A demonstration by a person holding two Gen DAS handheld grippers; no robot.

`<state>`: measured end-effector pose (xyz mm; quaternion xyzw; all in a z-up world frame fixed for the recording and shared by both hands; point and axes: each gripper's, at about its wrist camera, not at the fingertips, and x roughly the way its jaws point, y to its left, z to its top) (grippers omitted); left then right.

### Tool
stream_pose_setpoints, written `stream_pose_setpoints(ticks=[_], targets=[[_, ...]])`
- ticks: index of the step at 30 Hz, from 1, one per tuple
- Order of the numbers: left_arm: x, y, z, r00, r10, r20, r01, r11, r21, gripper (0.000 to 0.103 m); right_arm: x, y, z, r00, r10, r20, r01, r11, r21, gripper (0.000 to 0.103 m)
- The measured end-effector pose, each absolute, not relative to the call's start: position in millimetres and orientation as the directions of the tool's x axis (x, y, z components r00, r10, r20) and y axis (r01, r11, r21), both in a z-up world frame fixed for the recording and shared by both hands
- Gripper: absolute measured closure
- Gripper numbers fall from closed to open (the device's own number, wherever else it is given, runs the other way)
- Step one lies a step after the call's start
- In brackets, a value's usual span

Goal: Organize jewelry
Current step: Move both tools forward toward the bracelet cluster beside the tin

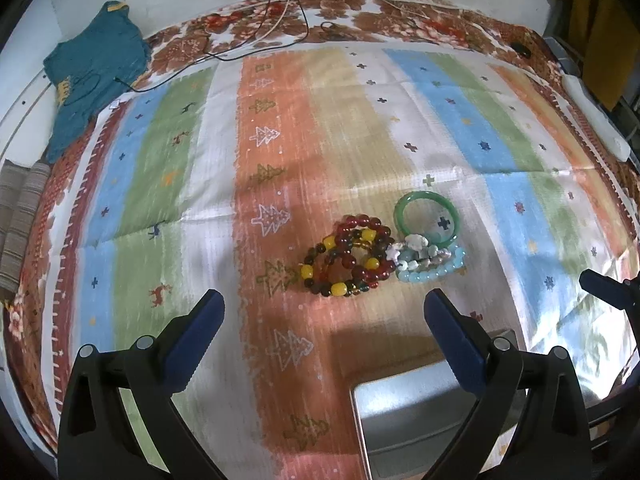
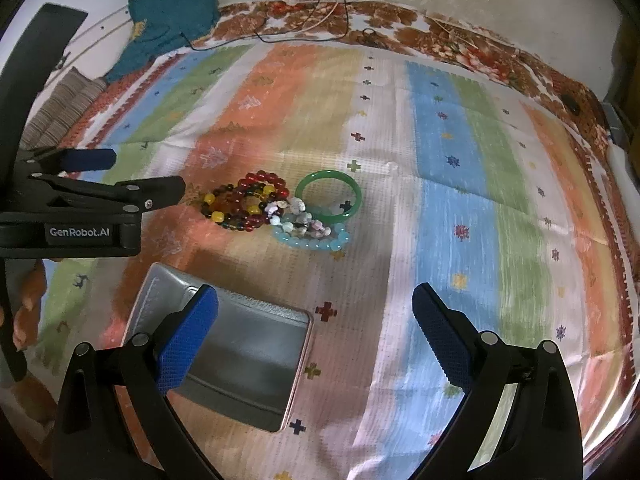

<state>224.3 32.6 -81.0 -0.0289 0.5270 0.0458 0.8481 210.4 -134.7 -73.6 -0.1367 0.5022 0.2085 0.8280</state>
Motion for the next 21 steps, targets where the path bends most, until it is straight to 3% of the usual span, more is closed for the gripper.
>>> stream_pose_setpoints(ticks=[14,18,21], targets=[[249,46,-104,0.396,0.047,-0.917,-0.131,0.991,-0.006,0.006,234,-121,-94,0.379,0.162,-0.911,-0.499,0.865,-0.054,0.005],[255,43,-107,0.389,0.052,-0.92,-0.117,0.993,0.006,0.008,238,-117,-97,0.36,0.163,-0.919,-0.502,0.864,-0.043,0.013],[260,42,-111,0.381,0.054,-0.923,-0.112,0.994,0.012,0.008,243,-115,-101,0.352,0.15,-0.924,-0.498,0.866,-0.049,0.013]])
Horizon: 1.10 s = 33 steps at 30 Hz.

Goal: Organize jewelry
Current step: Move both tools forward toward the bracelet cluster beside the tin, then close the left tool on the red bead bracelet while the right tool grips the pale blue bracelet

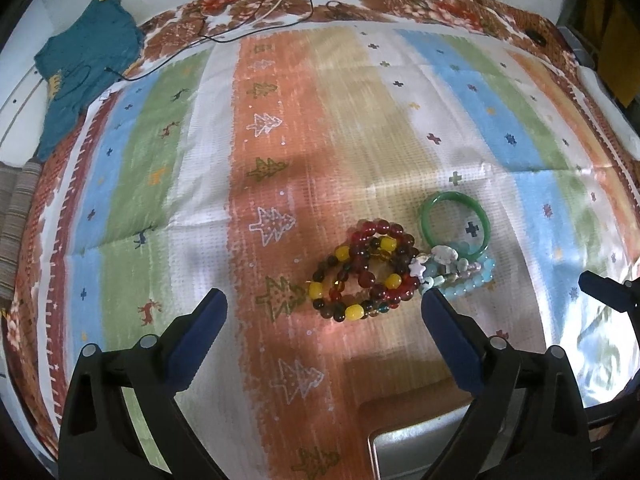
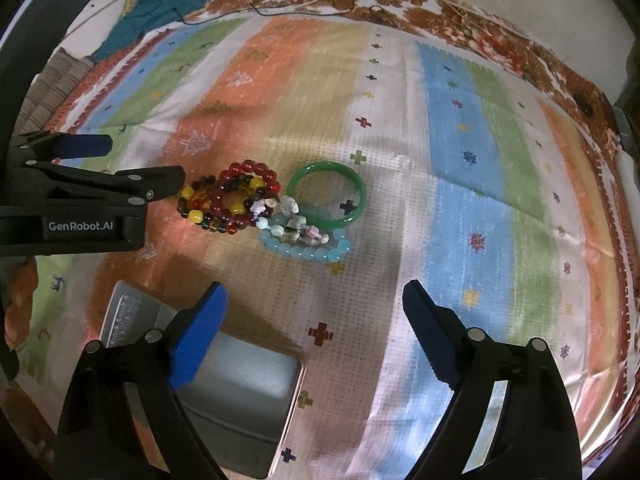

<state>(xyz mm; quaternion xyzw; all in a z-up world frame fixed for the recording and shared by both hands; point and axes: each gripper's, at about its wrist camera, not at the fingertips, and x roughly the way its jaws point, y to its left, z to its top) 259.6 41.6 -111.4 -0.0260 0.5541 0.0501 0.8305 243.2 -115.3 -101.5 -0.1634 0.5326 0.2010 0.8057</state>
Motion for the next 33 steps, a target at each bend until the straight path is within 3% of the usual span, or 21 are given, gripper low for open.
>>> stream_pose_setpoints(ticks=[8,24,28,33], targets=[[274,41,-123,0.344,0.052,-0.937,-0.109,0.994,0.015,0.013,254,-109,-108,0.338,0.136,-0.931,-0.505,0.861,-0.057,0.014],[299,38,-151,0.292,0.026,-0.956,-0.086,0.996,0.001,0.028,279,-98,-135,0.272,0.111,-0.956,-0.514,0.857,-0.047,0.04],[306,37,-160,0.271,0.02,-0.962,-0.076,0.997,-0.001,0.037,284,-96,-139,0.266,0.112,-0.958,-0.517,0.855,-0.043,0.047],[310,35,-168,0.253,0.017,-0.967,-0.069,0.998,0.0,0.056,287,-88,-143,0.249,0.109,-0.962,-0.533,0.845,-0.042,0.054]])
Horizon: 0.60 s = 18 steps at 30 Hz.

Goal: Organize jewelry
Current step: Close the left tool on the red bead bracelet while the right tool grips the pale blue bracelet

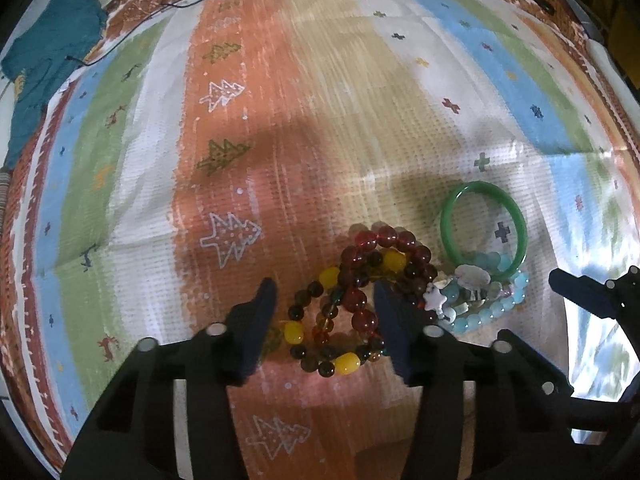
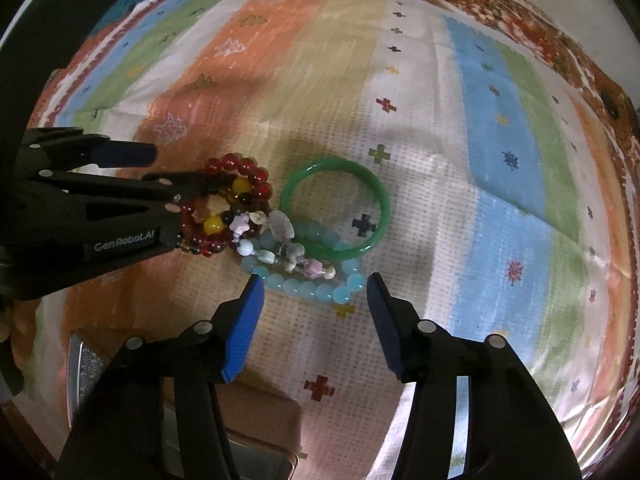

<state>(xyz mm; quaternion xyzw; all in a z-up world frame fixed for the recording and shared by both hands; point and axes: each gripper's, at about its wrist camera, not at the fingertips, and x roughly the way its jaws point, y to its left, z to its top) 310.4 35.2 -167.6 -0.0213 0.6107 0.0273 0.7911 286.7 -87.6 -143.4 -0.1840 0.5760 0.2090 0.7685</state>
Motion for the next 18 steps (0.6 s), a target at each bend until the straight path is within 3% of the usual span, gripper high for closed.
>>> stream_pose_setpoints(ticks=[5,9,18], targets=[[314,32,-174,0.238,0.018,-0.971,-0.059,0.998,0.004,0.08,291,-84,-149,0.235,0.101,-0.967,-0.54,0.841,-0.044,0.069],[318,26,-175,0.228,0.012,-0.974,-0.04,0.999,0.003,0.091,294,-83,-152,0.233,0.098,-0.968,-0.541,0.84,-0.045,0.076],[319,26,-176,0.232,0.011,-0.973,-0.041,0.999,0.002,0.092,299,-78,-162,0.231,0.087,-0.969,-0.555,0.83,-0.058,0.091]])
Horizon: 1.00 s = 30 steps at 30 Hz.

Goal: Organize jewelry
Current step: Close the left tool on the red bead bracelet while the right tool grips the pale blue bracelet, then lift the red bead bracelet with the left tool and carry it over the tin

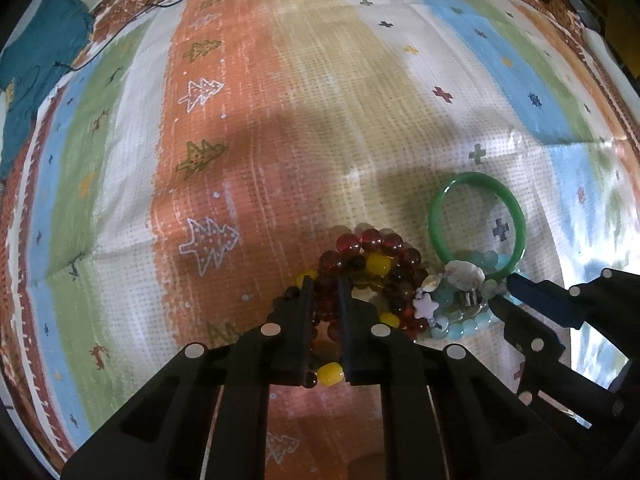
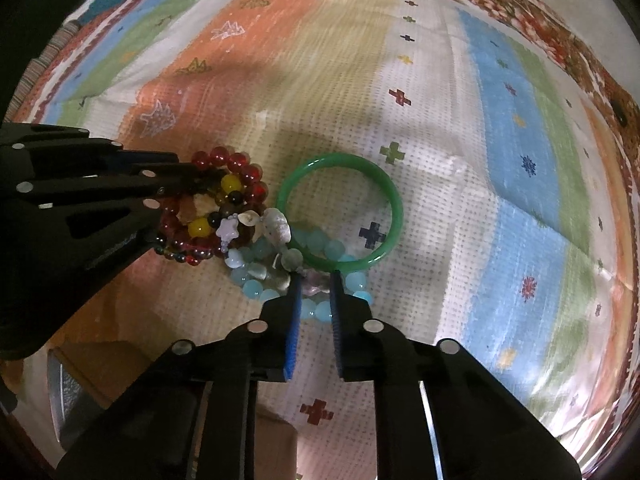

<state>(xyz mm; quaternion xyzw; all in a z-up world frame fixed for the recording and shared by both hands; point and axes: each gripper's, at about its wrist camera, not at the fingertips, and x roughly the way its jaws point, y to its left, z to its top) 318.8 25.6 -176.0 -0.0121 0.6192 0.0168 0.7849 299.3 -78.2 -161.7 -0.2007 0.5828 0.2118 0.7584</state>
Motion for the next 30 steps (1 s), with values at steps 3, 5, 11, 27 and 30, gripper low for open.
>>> stream_pose_setpoints(ticks=[3,5,11,27,30], targets=[[319,25,-176,0.235,0.018,-0.972,-0.037,0.999,0.01,0.093,301,-76,-162,0.239,0.088,-0.967,-0.564,0.824,-0.064,0.093],[318,25,-174,0.24,0.02,-0.971,-0.04,0.999,0.011,0.096,300,-76,-162,0.245,0.088,-0.966,-0.567,0.821,-0.069,0.093],[313,31,-163,0.261,0.036,-0.965,-0.058,0.998,0.021,0.103,299,-78,-153,0.263,0.105,-0.959,-0.56,0.826,-0.063,0.093],[310,31,-159,0.259,-0.023,-0.966,-0.067,0.997,-0.041,0.071,295,-92,-124,0.3,0.153,-0.942,-0.534,0.845,-0.033,0.093],[312,28,-165,0.249,-0.013,-0.968,-0.061,0.998,-0.029,0.071,295,-94,-121,0.302,0.156,-0.94,-0.533,0.846,-0.031,0.093]])
